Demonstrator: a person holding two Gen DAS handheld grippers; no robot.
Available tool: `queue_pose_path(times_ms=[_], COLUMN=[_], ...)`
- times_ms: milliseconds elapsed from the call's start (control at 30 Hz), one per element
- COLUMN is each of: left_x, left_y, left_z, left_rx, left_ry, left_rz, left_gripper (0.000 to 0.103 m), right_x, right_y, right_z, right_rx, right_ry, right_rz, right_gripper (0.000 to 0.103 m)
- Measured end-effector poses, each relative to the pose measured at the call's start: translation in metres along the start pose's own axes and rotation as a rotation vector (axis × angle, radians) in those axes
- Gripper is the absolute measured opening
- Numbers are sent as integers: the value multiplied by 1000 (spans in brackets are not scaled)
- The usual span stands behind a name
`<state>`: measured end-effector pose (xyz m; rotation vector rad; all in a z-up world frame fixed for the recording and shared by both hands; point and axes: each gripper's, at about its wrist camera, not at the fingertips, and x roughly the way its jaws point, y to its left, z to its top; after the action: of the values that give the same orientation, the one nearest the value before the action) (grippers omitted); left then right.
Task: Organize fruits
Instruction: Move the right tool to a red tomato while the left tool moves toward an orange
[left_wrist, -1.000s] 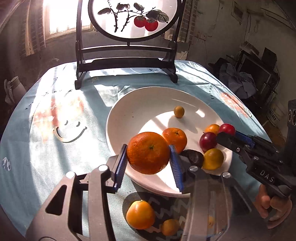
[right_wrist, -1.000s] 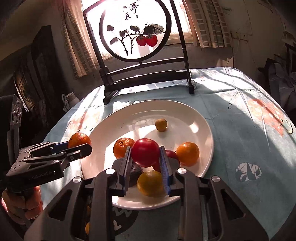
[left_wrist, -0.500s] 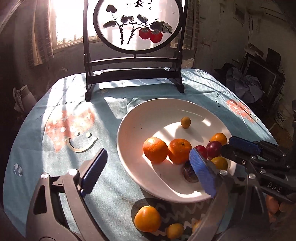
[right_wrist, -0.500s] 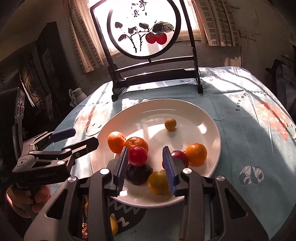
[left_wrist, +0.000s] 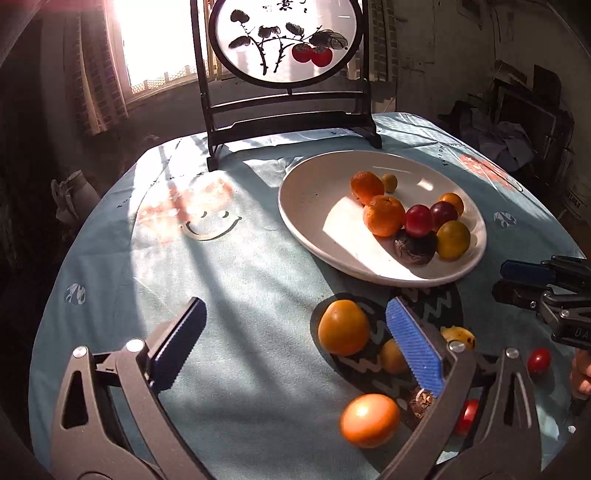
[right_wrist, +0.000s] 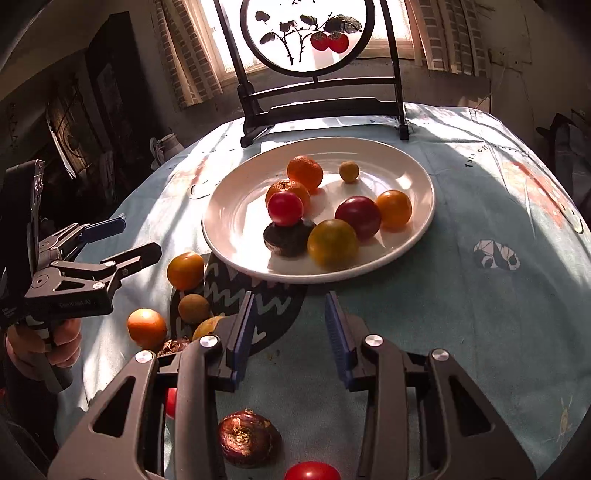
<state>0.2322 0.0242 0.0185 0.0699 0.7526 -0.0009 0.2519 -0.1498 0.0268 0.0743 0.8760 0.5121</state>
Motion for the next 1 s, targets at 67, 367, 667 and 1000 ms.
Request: queue_pose_path(times_ms=[67, 367, 667, 1000], left_x=[-6, -12, -14, -24], left_y=[3, 12, 12, 5], left_z=[-6, -16, -21, -25], left_rx=[-7, -39, -29, 8], left_ry=[-14, -18, -17, -41], left_rz=[15, 41, 49, 42], left_gripper=[100, 101, 101, 101], right_x=[-7, -27, -39, -38], right_y=[1, -4, -4, 1], right_z=[-10, -51, -71, -80], right_rx=[-14, 4, 12, -19], right_ry=[5, 64, 106, 143], right_rz=[-15, 12, -2, -73], right_gripper=[38, 38, 58, 47])
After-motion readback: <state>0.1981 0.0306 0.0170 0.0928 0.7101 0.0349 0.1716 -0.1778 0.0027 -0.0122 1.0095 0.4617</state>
